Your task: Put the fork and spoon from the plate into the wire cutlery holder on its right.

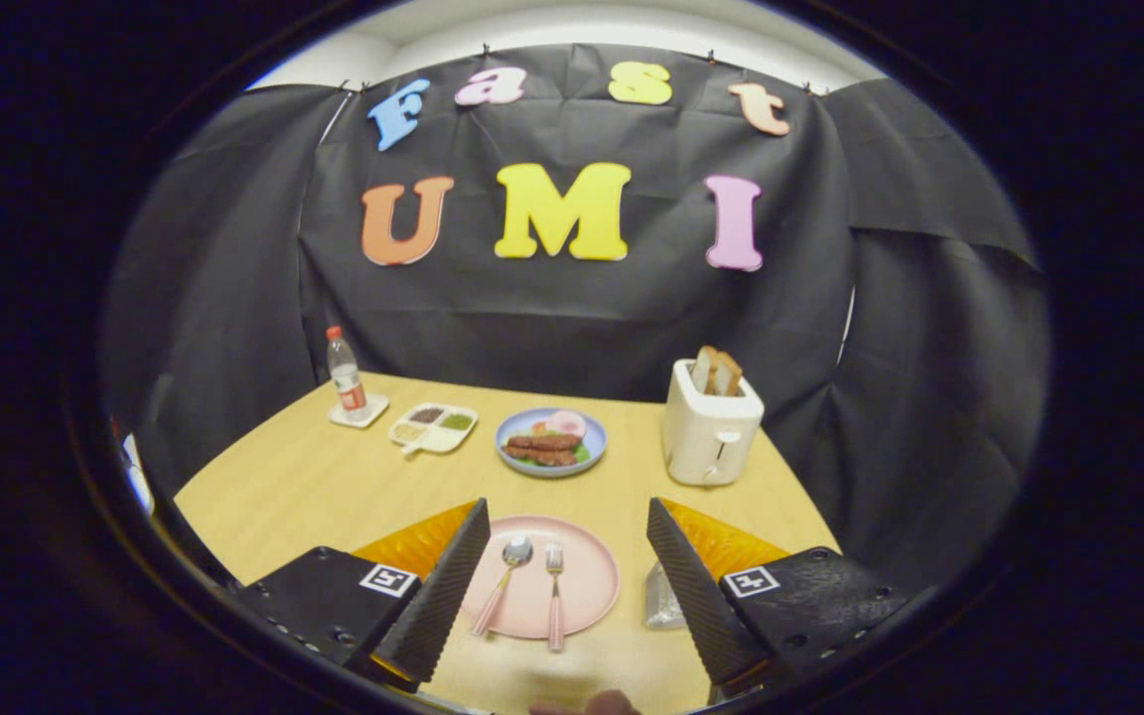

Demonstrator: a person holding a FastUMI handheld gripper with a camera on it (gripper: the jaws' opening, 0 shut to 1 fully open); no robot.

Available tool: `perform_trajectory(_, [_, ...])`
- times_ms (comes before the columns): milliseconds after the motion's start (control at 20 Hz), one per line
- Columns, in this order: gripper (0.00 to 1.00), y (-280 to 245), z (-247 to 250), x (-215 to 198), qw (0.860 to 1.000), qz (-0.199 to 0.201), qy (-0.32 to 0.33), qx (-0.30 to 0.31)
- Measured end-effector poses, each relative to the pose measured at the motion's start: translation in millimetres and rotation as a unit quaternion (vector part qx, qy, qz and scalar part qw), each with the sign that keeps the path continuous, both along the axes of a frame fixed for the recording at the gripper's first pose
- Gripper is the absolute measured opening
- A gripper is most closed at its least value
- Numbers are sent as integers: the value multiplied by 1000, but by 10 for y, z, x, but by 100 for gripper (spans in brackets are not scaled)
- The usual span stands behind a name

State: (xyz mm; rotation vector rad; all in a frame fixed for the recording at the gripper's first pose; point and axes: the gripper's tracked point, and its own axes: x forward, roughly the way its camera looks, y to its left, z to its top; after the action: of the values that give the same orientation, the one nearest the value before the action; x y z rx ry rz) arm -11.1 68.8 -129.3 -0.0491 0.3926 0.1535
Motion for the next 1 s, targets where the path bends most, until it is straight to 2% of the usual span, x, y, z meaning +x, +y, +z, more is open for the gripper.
perform_trajectory(200, [96, 73, -578, 50, 996, 6, 81, -24])
perform_trajectory(450, [96, 29, -1230, 126, 984, -1, 174, -41])
perform_trajectory(600, [81, 37, -1466, 243, 979, 1, 194, -53])
perform_trajectory(1000, [19, -18, -1886, 406, 968, -11, 237, -82])
